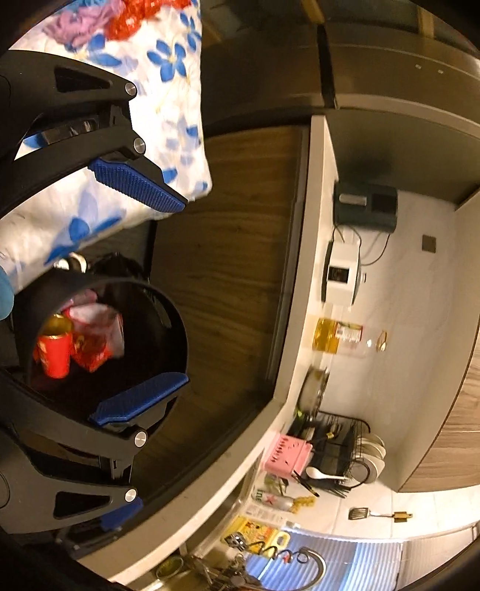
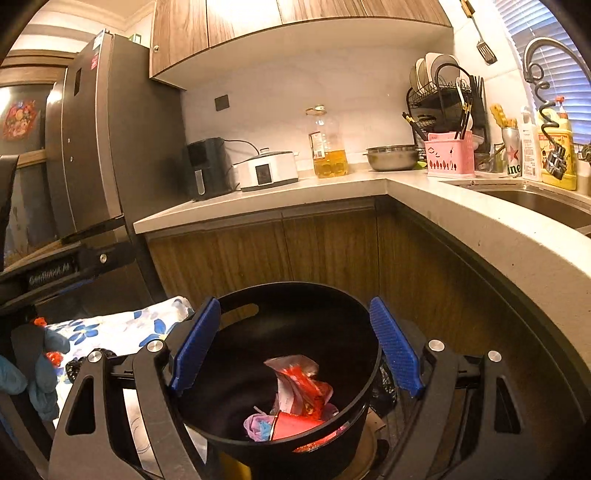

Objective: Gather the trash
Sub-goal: 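Open both tools to drop the can and glove into the bin, then move both open tools back toward the remaining trash on the table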

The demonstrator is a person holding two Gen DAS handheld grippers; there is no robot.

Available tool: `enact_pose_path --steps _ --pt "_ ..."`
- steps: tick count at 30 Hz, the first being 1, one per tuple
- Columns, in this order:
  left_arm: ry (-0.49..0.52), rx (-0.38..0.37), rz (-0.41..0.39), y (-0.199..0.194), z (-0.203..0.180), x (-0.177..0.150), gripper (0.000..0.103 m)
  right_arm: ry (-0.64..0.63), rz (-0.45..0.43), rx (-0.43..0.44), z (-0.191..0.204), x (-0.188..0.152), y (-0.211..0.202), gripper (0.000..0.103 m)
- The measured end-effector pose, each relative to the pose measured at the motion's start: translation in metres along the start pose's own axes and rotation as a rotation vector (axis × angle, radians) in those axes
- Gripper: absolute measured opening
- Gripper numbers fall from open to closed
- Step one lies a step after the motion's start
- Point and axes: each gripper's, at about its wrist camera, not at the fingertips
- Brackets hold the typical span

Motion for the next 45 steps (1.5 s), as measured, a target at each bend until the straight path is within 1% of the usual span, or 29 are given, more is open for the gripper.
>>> enact_pose_path --steps 6,12,18,23,24,25,27,29,32,35,40,45 --pt "-0.013 0.076 -0.019 -0.034 0.012 -0.015 0.089 -0.009 -0.001 -0.004 0.009 0.0 -0.02 0.082" --pt "-0.044 0.119 -0.031 -0.068 0.028 -0.033 0.09 -0.015 -0.014 -0.011 0.018 -0.004 -0.046 0.082" --pt "-0.074 0.169 -0.042 -0.109 0.048 -0.063 0.092 -0.035 -0.023 -0.009 0.037 -0.014 -0.076 0.082" --pt "-0.114 0.218 -0.048 -0.144 0.072 -0.091 0.092 -0.045 -0.03 0.027 0.058 -0.024 -0.098 0.082" --pt "-0.118 0.233 -0.053 -0.151 0.078 -0.097 0.092 -0.046 -0.031 0.039 0.062 -0.027 -0.101 0.082" --pt "-0.129 0.266 -0.059 -0.16 0.086 -0.107 0.092 -0.048 -0.035 0.053 0.068 -0.03 -0.105 0.082" --pt "-0.149 0.296 -0.061 -0.17 0.097 -0.117 0.092 -0.051 -0.041 0.073 0.077 -0.035 -0.108 0.082" --pt "-0.176 0.335 -0.07 -0.18 0.113 -0.131 0.092 -0.062 -0.04 0.106 0.09 -0.043 -0.109 0.082" --pt "-0.212 0.399 -0.074 -0.193 0.141 -0.154 0.092 -0.086 -0.024 0.134 0.107 -0.052 -0.102 0.082" --pt "-0.258 0.419 -0.074 -0.198 0.164 -0.165 0.092 -0.104 0.011 0.169 0.125 -0.062 -0.088 0.082" --pt "-0.27 0.483 -0.072 -0.199 0.194 -0.178 0.092 -0.16 0.053 0.212 0.161 -0.079 -0.064 0.082" --pt "-0.293 0.515 -0.066 -0.189 0.22 -0.175 0.092 -0.201 0.096 0.248 0.196 -0.088 -0.032 0.082"
Point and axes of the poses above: each gripper's, at about its wrist camera, not at the fingertips, and y roughly the way its jaws point, z to its left, x to its top, and after that the axes turned 7 degrees about z, right-handed
